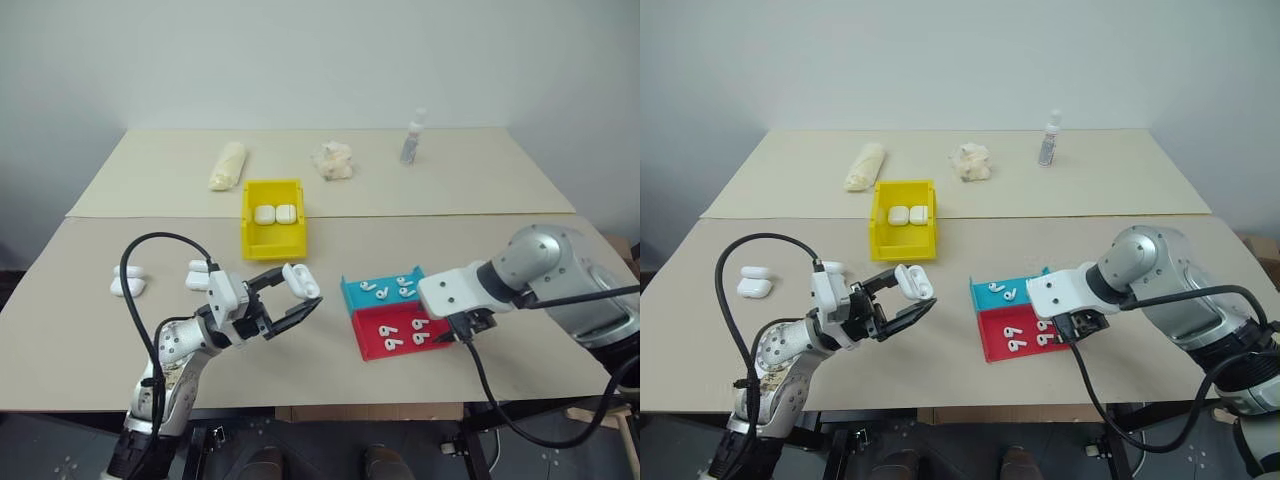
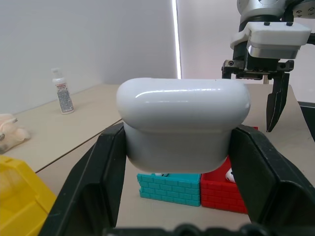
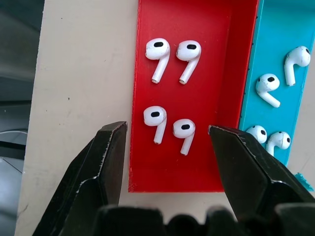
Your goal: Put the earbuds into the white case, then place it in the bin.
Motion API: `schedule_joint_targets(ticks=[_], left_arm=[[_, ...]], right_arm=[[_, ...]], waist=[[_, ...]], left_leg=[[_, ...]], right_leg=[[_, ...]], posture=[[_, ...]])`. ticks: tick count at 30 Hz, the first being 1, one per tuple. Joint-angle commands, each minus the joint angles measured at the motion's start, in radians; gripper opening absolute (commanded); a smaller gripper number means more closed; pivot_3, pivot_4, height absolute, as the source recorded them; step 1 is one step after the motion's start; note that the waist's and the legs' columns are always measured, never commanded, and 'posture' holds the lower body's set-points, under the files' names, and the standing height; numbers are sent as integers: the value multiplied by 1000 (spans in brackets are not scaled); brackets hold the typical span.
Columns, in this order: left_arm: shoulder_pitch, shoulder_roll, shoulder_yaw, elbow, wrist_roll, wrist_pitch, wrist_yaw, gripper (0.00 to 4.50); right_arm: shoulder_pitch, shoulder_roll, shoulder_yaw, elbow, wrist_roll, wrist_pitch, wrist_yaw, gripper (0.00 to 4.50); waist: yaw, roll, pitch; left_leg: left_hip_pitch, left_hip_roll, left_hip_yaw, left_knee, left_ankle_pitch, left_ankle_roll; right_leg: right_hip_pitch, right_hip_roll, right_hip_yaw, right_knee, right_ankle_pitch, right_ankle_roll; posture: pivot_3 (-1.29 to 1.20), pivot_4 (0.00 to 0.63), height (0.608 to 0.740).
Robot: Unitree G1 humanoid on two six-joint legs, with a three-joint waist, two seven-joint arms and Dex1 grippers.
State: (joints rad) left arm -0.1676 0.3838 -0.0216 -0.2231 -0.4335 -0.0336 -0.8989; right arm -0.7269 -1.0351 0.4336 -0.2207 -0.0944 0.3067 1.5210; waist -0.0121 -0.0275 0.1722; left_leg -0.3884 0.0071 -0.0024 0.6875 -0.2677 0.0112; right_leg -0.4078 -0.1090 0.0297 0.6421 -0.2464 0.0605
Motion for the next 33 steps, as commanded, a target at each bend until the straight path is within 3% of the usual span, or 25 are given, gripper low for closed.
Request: schedule_joint_targets(ticks=[1,3,11,15,33], left_arm=[[1,3,-1,-47,-2,0,16,2804],[7,8,-3,-54,1,6,20,2804],[18,19,-5,-95,1,50,47,2804],[23,29,-6,-105,3,65,47,2804],[21,45,-2,-114,3,79,63,2804]], right_arm=[[7,6,2,0,-27,-37,-1,3132],[12,13,7,1,-34,-41,1,2748],[23,44,19,15,-64,-63,-4,2748],[26,72,26,40,-90,-79,-27,1857],[43,96,49,110,-140,-167,-18,1857]], waist=[[0,0,0],[0,0,0],[0,0,0],[-1,0,0],[-1,0,0]], left_leg=[[0,0,0,0,0,0],[0,0,0,0,0,0],[0,0,-1,0,0,0],[0,0,0,0,0,0],[0,0,0,0,0,0]], right_leg=[[0,0,0,0,0,0],[0,0,0,0,0,0],[0,0,0,0,0,0],[0,0,0,0,0,0],[0,0,0,0,0,0]], posture=[[0,150,740],[0,150,740],[0,150,740],[0,150,740],[0,150,740]])
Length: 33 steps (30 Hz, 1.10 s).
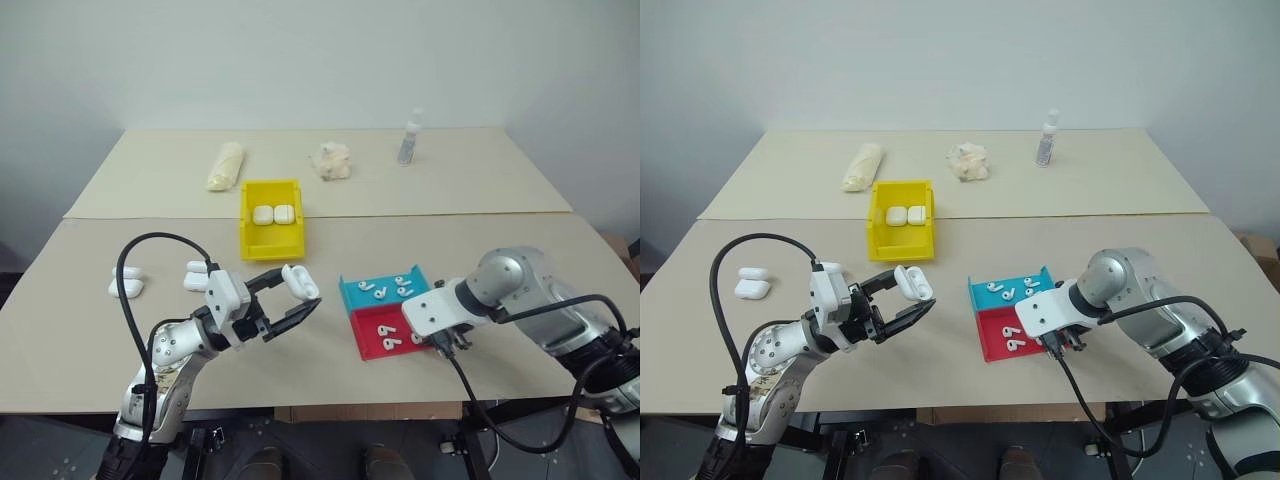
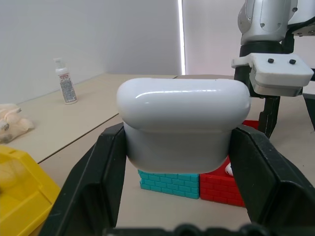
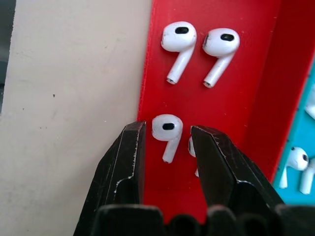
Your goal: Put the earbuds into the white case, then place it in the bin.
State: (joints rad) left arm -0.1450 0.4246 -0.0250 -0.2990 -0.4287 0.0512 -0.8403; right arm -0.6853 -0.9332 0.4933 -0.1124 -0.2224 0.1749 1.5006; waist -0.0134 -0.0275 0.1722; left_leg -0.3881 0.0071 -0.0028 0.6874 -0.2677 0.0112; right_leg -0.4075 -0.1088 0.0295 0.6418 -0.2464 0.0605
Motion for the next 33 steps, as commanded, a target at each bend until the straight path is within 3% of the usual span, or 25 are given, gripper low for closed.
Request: schedule_joint_targets(ticks=[1,25,27,33], left_arm=[[0,6,1,-41,-1,-3,6,2804],[9,12,-1,-52,7,5,16,2804],[12,11,-2,-56,8,6,17,2804],[17,10,-3,-62,10,8,19,2804]], right_arm=[[3,-5,-9,7,-14,-42,1,1857],[-3,29,-14,55,-50,-112,-9,1857],[0,27,-13,56,-54,-118,-12,1493],[7,26,-11,55,-60,-124,-16,1493]], waist=[[0,0,0],[0,0,0],[0,0,0],[0,0,0]], left_leg=[[0,0,0,0,0,0],[1,0,0,0,0,0],[1,0,0,0,0,0],[1,0,0,0,0,0]], right_leg=[[0,0,0,0,0,0],[1,0,0,0,0,0],[1,0,0,0,0,0],[1,0,0,0,0,0]], posture=[[0,150,740],[0,150,740],[0,150,740],[0,150,740]])
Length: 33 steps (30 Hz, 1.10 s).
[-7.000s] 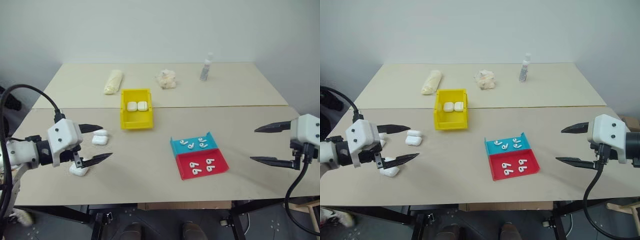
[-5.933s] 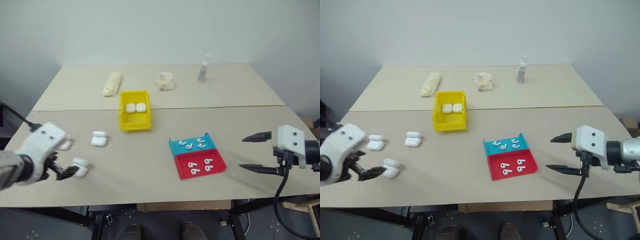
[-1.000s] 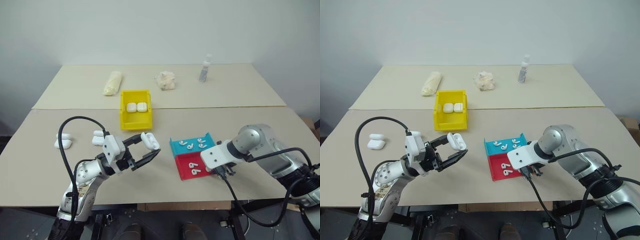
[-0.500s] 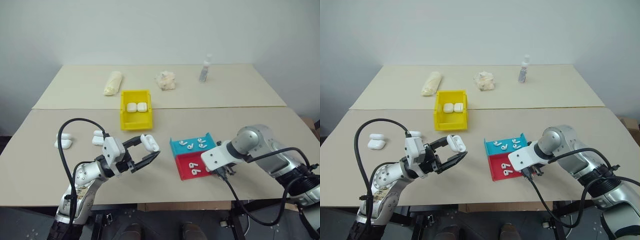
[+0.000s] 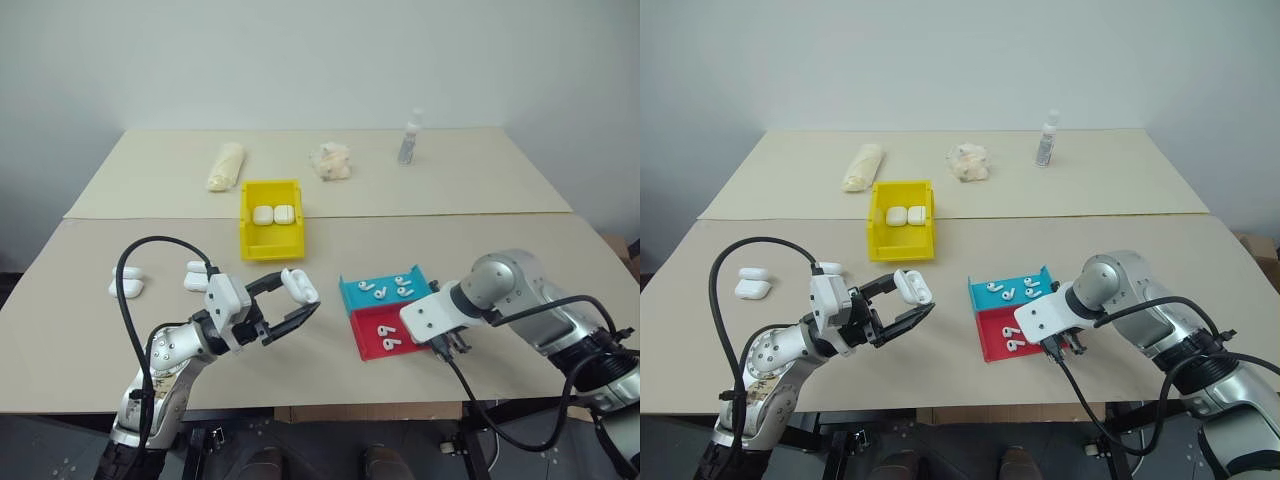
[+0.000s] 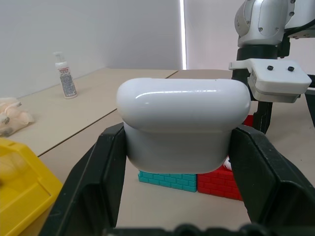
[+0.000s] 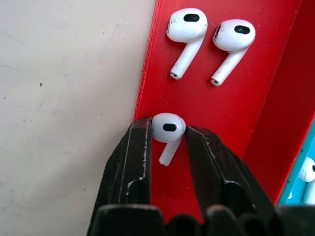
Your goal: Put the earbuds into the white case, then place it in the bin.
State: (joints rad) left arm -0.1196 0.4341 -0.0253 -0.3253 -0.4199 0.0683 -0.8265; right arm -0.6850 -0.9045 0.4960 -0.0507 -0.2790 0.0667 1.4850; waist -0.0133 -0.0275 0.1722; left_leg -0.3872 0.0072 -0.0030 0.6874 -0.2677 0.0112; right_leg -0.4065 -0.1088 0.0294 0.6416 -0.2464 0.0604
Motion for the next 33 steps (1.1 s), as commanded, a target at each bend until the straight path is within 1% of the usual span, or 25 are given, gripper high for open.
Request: schedule_joint_targets(ticks=[1,2,5,13,17,20,23,25,27,29,33], left_arm=[[-7,1,-3,-35,2,-10,5,2804],[-7,0,-4,-34,2,-12,5,2804],[-7,0,-4,-35,3,-11,5,2804],[-13,-4,-6,-31,2,-12,4,2804],[-22,-11,-4,-45,-18,-12,-3,2804],[-43,-20,-2,-69,-52,1,-7,2804],[-62,-20,-5,-103,-95,32,-13,2804],[-75,-20,-12,-124,-124,52,-20,2804],[-88,-22,-19,-136,-152,62,-38,2804],[-104,-21,-23,-139,-179,72,-57,2804],[-150,-8,-40,-124,-205,105,-103,2804]], right_arm=[[7,-4,-14,-8,-3,-16,1,1493],[8,-5,-14,-8,-1,-19,5,1493],[10,-3,-19,-10,-2,-14,-2,983],[15,-5,-29,-29,4,3,-6,983],[28,-18,-86,-104,50,60,-9,983],[10,-20,-201,-201,165,206,-7,983],[-46,4,-362,-274,339,404,-36,983],[-80,26,-478,-300,470,502,-67,983],[-101,74,-594,-320,599,565,-123,983],[-105,135,-672,-335,695,572,-182,983],[-104,247,-747,-356,859,575,-280,983]], waist=[[0,0,0],[0,0,0],[0,0,0],[0,0,0],[1,0,0],[1,0,0],[1,0,0],[1,0,0],[2,0,0],[2,0,0],[1,0,0]], left_leg=[[0,0,0,0,0,0],[0,0,0,0,0,0],[0,0,0,0,0,0],[0,0,0,0,0,0],[0,0,0,0,0,0],[-1,0,-2,0,0,0],[-1,0,-3,0,0,0],[-1,0,-3,0,0,0],[-1,0,-4,0,0,0],[-1,0,-4,0,0,0],[-1,0,-4,0,0,0]], right_leg=[[0,0,0,0,0,0],[0,0,0,0,0,0],[0,0,0,0,0,0],[1,0,0,0,0,0],[1,0,0,0,0,0],[0,0,0,0,0,0],[-1,0,0,0,0,0],[-1,0,0,0,0,0],[0,0,-1,-1,0,0],[1,0,-1,-1,0,0],[1,0,-1,0,0,0]], posture=[[0,150,740],[0,150,740],[0,150,740],[0,150,740],[0,150,740],[0,150,740],[0,150,740],[0,150,740],[0,150,740],[0,150,740],[0,150,740]])
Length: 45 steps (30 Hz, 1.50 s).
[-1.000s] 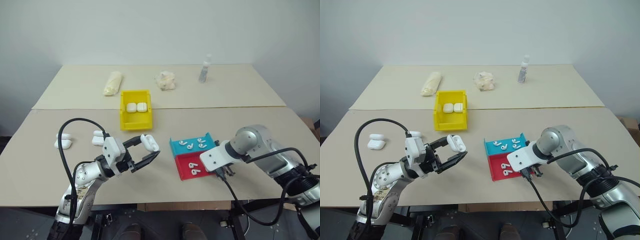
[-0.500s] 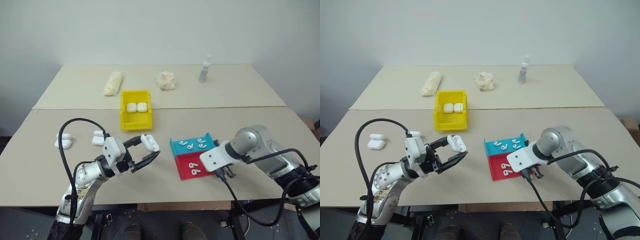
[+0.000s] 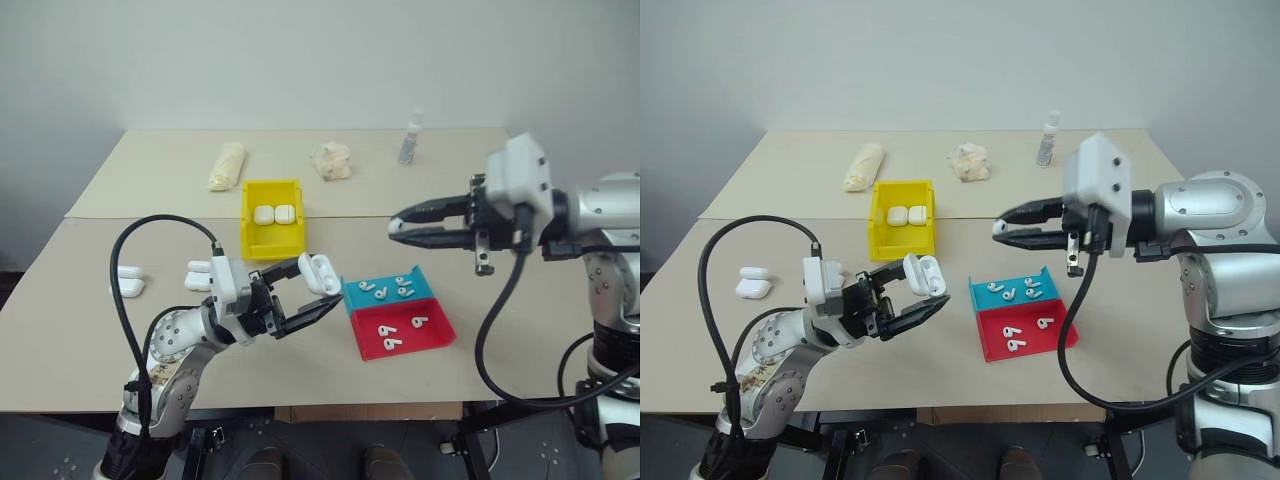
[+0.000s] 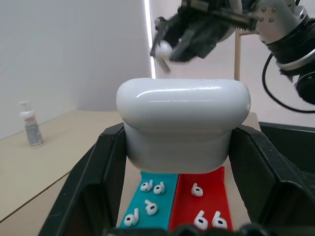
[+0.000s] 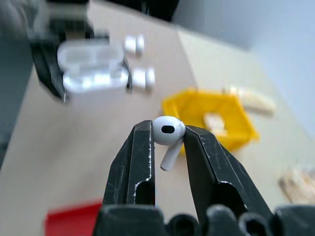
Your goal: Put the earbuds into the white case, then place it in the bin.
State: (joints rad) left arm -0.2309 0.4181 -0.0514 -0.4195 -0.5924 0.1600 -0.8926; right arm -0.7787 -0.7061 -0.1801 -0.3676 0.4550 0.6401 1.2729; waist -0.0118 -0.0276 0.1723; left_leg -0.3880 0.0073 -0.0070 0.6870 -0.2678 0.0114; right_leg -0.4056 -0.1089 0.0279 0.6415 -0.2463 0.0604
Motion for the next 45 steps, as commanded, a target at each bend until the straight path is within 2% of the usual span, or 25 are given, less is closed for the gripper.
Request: schedule_joint_targets(ticks=[1,5,12,26,43,45], left_arm=[[-51,12,-21,-24,-33,22,-46,2804],[-104,-3,-30,3,-42,22,-81,2804],[-142,3,-35,6,-54,46,-100,2804],[-126,7,-32,-21,-55,82,-92,2804],[-131,0,-30,-20,-51,86,-90,2804],[-133,-2,-30,-15,-48,84,-91,2804]], right_arm=[[-8,78,-77,-41,159,-9,-86,983],[29,165,-63,-46,246,-78,-104,983],[111,236,38,-33,239,-215,-75,983],[161,219,146,49,195,-336,-40,983],[189,210,190,114,145,-410,-23,983],[192,203,197,113,140,-417,-9,1443]], waist=[[0,0,0],[-1,0,0],[-2,0,0],[-2,0,0],[-2,0,0],[-2,0,0]], left_leg=[[0,0,0,0,0,0],[0,0,0,0,0,0],[0,0,0,0,0,0],[0,0,0,0,0,0],[0,0,0,0,0,0],[0,0,0,0,0,0]], right_leg=[[0,0,0,0,0,0],[0,0,0,0,0,0],[0,0,0,0,0,0],[0,0,0,0,0,0],[0,0,0,0,0,0],[0,0,0,0,0,0]], posture=[[0,150,740],[0,150,740],[0,150,740],[0,150,740],[0,150,740],[0,150,740]])
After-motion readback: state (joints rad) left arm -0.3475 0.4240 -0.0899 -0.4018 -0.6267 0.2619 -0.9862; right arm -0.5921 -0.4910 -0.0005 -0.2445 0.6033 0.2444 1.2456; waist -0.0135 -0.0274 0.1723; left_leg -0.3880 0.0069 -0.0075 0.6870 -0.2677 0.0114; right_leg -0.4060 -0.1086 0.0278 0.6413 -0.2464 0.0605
